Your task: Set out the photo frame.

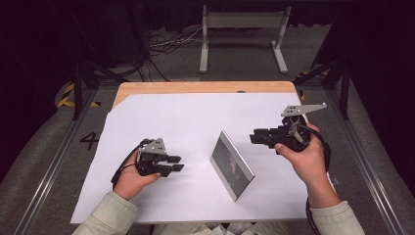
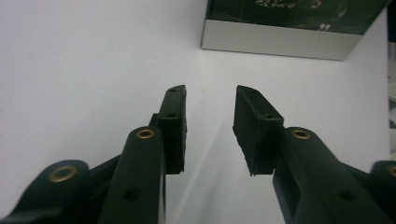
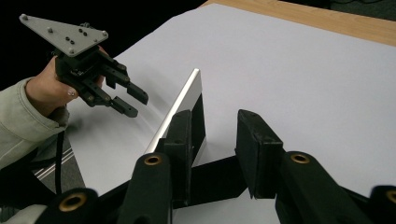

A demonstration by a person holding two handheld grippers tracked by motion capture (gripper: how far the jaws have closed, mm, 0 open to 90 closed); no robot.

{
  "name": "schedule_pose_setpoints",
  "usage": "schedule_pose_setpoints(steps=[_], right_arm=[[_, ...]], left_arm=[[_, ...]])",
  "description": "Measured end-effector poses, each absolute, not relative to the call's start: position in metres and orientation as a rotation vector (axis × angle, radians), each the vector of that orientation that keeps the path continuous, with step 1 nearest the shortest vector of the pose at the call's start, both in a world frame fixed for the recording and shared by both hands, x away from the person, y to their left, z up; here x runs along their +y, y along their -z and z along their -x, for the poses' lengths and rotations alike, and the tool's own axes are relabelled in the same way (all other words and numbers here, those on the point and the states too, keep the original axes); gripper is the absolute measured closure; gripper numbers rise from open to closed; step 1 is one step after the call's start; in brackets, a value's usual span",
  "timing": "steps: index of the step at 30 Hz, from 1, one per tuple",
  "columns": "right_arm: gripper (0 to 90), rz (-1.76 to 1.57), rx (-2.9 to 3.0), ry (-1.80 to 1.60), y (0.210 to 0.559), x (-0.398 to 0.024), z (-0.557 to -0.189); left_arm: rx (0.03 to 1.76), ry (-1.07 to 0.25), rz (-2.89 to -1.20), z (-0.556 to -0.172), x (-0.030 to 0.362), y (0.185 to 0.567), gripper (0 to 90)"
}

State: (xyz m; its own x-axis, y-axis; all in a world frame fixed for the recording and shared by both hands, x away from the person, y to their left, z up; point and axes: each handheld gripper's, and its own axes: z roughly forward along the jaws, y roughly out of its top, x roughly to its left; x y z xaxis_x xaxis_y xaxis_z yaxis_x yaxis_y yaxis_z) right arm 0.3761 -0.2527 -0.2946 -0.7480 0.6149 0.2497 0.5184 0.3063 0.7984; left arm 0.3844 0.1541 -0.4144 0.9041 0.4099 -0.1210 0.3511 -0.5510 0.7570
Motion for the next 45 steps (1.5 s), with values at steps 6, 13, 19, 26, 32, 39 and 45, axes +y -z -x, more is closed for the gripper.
schedule_pose_setpoints(steps=[6,13,19,26,32,39,45], right_arm=[[65.2,-1.065,2.454,-1.389,0.288,-0.247,-0.377],[60.6,-1.098,2.436,-1.342,0.283,-0.242,-0.376],[64.8,-1.074,2.452,-1.248,0.275,-0.233,-0.375],[62.9,-1.107,2.534,-1.201,0.271,-0.218,-0.377],[61.9,-1.144,2.542,-1.165,0.268,-0.209,-0.378],[61.9,-1.247,2.549,-1.15,0.269,-0.202,-0.377],[61.4,-1.281,2.577,-1.103,0.274,-0.195,-0.374]], left_arm=[[0.636,-0.146,-2.167,-0.389,0.164,0.415,60.1],[0.68,-0.17,-2.151,-0.392,0.17,0.416,62.0],[0.694,-0.169,-2.15,-0.393,0.172,0.417,63.2],[0.709,-0.158,-2.152,-0.395,0.174,0.419,63.7],[0.712,-0.152,-2.152,-0.395,0.175,0.42,63.9],[0.715,-0.15,-2.156,-0.395,0.175,0.42,64.3],[0.719,-0.147,-2.158,-0.396,0.174,0.422,64.6]])
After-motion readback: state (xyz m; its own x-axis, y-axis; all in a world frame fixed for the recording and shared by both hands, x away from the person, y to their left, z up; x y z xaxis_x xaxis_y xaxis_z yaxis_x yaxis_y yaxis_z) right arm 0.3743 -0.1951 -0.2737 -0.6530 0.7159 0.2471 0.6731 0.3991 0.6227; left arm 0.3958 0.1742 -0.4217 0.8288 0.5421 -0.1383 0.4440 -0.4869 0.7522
